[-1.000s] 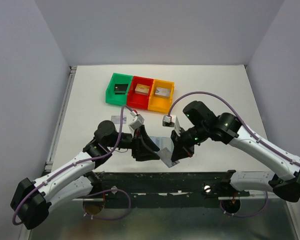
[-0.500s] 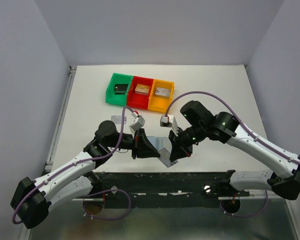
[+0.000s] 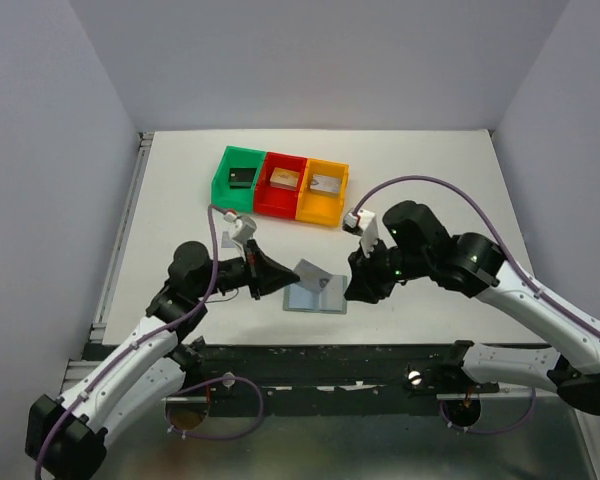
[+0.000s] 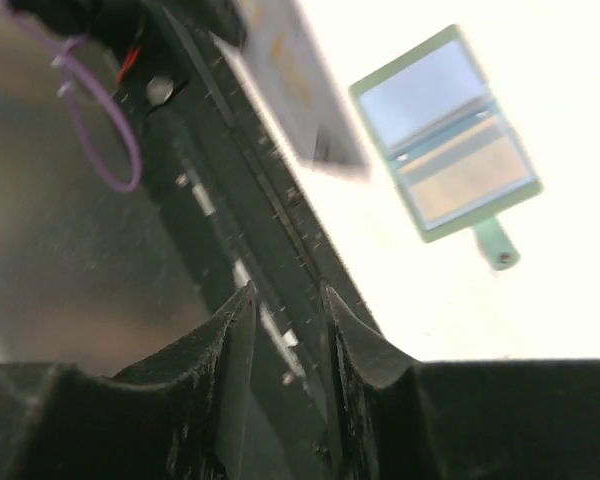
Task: Take the credit cards out of the card holder
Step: Place the credit card at the center of the board.
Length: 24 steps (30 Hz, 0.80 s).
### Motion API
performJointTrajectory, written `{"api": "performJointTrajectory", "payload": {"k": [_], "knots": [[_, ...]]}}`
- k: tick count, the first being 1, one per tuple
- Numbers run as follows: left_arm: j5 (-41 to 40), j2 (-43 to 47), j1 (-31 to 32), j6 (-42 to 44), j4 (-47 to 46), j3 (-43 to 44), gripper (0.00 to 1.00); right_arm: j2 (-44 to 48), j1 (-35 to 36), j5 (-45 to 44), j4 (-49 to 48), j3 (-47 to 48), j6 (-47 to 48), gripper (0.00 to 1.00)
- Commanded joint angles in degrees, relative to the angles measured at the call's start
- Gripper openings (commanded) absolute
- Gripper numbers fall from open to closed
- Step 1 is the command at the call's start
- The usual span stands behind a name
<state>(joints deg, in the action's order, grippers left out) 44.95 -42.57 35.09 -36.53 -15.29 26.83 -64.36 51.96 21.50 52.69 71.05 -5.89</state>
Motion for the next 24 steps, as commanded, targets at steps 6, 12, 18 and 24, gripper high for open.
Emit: {"api": "performJointTrajectory", "payload": {"k": [6,12,18,24], "knots": [[-20.42,-0.49,-27.07,-9.17,24.4,-3.63,0.0,11.88,-0.64,-24.04,-16.19,-13.98,-8.87,0.4],[-20.96,-6.64,-34.2,-9.26,21.89,-5.21,0.0,12.86,-0.72,-21.85,-20.87,-20.42,-12.39,0.4],[-19.02,-15.78,-37.81,-10.48,13.01,-5.3,0.0,12.15,-0.72,-15.61,-23.42,-22.88,-12.83,0.41],[-19.72,-22.2,-38.43,-11.54,8.18,-4.33,0.0,12.76,-0.72,-14.73,-23.77,-24.28,-12.65,0.41]]}}
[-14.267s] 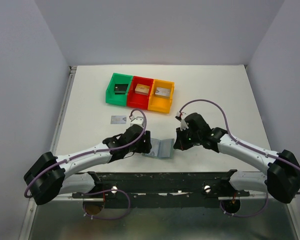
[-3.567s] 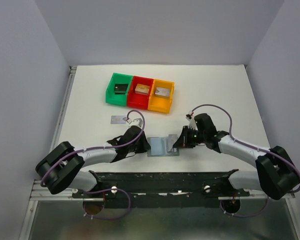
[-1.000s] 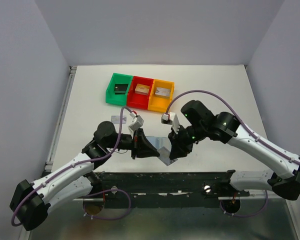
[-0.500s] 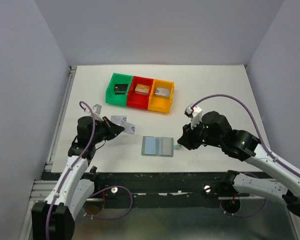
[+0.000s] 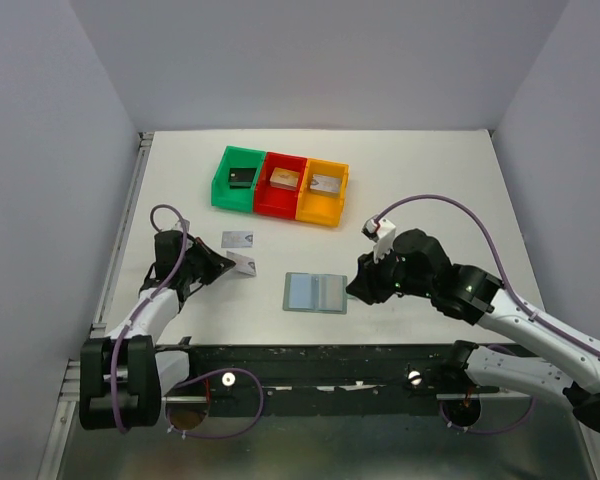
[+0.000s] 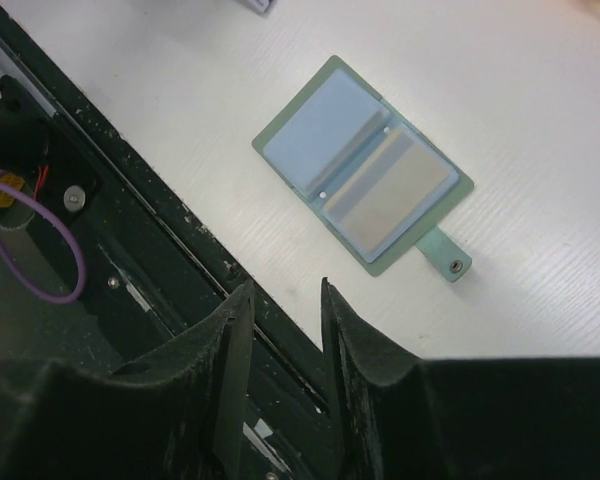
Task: Take the credit cards out of the card holder
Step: Place the credit card at the center of the board.
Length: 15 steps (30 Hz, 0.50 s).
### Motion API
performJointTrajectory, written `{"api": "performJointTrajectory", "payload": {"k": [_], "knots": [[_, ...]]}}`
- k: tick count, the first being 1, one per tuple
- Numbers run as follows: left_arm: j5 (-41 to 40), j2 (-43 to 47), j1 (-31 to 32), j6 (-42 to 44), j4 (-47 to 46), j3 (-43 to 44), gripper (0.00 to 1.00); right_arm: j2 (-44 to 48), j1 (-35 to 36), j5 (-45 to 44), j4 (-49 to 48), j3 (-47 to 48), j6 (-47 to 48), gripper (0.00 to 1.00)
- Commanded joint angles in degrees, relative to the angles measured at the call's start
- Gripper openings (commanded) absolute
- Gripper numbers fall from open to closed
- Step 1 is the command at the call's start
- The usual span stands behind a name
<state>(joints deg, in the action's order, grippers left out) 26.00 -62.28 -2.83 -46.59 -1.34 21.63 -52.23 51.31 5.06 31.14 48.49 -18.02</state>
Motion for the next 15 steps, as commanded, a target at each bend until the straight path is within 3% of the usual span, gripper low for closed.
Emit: {"api": "performJointTrajectory", "payload": {"k": [1,15], "knots": [[-0.86,-2.93,-0.68,-1.66,-6.47,0.7,0.0,0.9,-0.07,1.62,-2.22,-2.17,-0.52,0.41],[-2.62,-9.17,-2.62,0.8,-4.02,3.95,0.0,2.04,-0.07,0.92,-2.4,-3.84,0.44,0.42]]}}
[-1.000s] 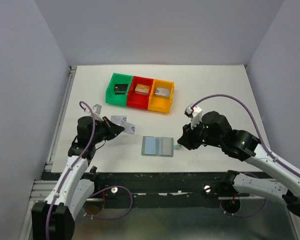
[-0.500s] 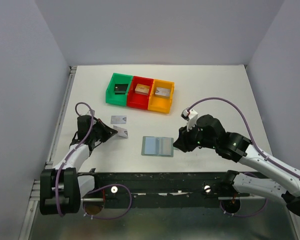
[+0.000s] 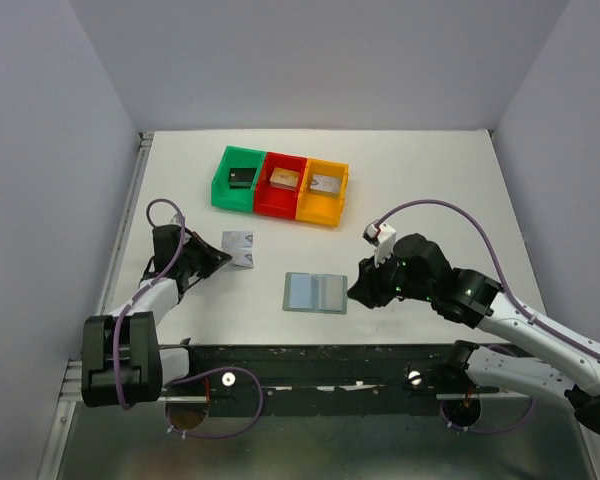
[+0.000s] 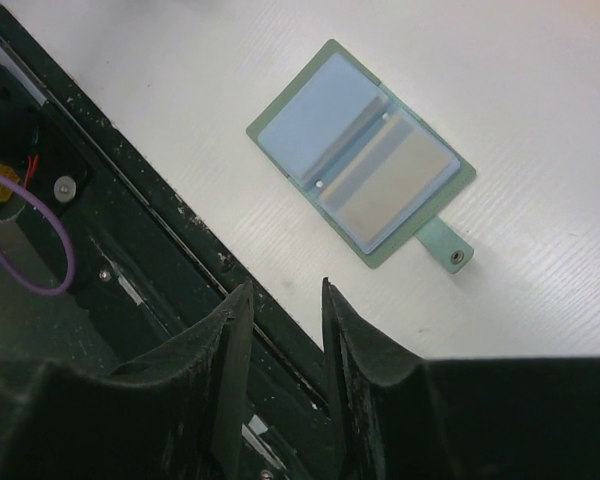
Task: Take the credit cards out of the card holder
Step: Place the credit card at the center of the board.
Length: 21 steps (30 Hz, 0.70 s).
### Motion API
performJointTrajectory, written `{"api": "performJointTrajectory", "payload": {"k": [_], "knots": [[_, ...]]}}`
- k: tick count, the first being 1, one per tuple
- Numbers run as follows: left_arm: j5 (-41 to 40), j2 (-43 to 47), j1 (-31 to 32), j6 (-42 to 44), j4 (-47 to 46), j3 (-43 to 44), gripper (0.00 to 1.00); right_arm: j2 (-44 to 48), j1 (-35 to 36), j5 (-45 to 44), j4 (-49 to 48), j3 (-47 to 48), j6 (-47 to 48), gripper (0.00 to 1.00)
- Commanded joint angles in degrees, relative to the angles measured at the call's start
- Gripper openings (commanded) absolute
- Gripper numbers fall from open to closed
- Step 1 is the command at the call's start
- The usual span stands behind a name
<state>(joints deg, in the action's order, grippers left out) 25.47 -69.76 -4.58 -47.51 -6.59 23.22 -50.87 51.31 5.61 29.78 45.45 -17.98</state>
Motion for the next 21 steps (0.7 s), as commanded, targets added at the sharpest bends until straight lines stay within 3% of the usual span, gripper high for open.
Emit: {"api": "performJointTrajectory", "payload": {"k": [1,16,21], "knots": [[-2.1,-2.05,-0.96,1.72,1.14,2.53,0.0,0.77,0.02,0.46,-1.13,-0.98,0.49,0.42],[-1.31,-5.12,-1.22,2.24,0.7,3.41,0.13,2.88,0.02,0.19,-1.22,-2.74,-0.04,0.43],[-0.07,-6.01,-1.22,2.42,0.96,4.37,0.36,3.5,0.02,0.02,-0.86,-2.91,-0.39,0.44]]}}
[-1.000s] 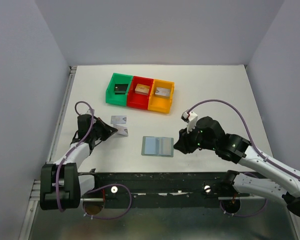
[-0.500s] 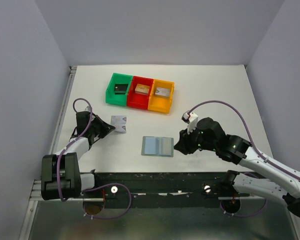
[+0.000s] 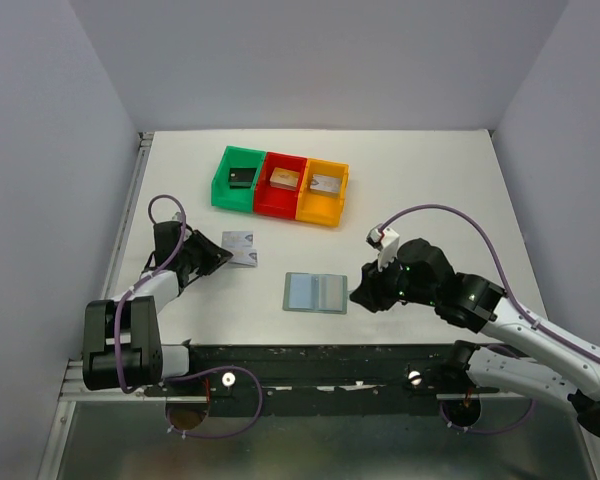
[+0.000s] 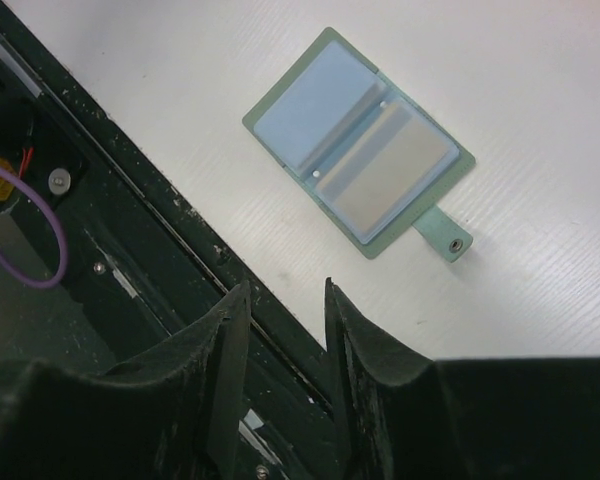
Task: Take the credit cards out of the card holder
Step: Place the credit card at the center of the board.
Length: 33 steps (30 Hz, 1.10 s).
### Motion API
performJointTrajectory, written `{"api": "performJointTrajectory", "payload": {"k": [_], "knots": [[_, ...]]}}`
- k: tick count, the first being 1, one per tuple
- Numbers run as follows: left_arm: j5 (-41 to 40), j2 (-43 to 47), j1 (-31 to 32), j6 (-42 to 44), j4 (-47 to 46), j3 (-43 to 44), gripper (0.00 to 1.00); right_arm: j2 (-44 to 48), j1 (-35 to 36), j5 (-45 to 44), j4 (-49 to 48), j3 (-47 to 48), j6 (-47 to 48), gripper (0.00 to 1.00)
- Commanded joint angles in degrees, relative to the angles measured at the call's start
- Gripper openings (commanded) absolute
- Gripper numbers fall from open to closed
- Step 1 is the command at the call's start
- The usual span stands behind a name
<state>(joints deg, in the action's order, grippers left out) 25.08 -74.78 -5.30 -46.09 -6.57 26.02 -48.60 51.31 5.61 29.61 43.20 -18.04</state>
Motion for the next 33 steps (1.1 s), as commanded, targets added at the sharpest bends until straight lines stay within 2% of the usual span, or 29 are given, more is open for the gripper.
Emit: {"api": "performJointTrajectory", "payload": {"k": [1,7,12,16,20,23,26,30,33], "knots": [[0.06,-0.8,-0.5,1.0,1.38,1.66,0.41,1.31,0.02,-0.16,-0.6,-0.75,-0.41,0.44],[-2.58,0.78,-0.5,1.7,4.54,2.1,0.55,0.88,0.02,-0.59,-0.34,-0.49,-0.33,0.46],[-6.0,3.5,-0.76,3.28,10.16,3.59,0.59,0.79,-0.07,-1.47,-0.25,-0.48,-0.59,0.46],[-11.09,8.15,-1.12,4.07,15.08,4.48,0.59,0.7,0.02,-7.6,0.45,-1.1,-2.78,0.46],[-13.3,14.83,-1.12,4.69,17.73,4.57,0.6,0.09,-0.42,-16.32,1.51,-1.98,-7.35,0.62],[-13.04,18.87,0.28,4.6,18.61,3.52,0.61,-2.54,-3.39,-12.58,1.42,-2.59,-8.5,0.64],[-14.0,22.21,4.49,3.29,19.13,1.5,0.62,-5.62,-7.35,-8.61,-0.15,-3.91,-10.25,0.64],[-19.96,25.65,17.05,-0.31,19.84,-0.62,0.63,-9.75,-12.98,-2.28,-5.07,-7.34,-12.1,0.63],[-24.37,25.31,26.54,-3.48,19.66,-1.32,0.63,-13.97,-14.04,-1.3,-7.01,-7.87,-12.37,0.61]]}}
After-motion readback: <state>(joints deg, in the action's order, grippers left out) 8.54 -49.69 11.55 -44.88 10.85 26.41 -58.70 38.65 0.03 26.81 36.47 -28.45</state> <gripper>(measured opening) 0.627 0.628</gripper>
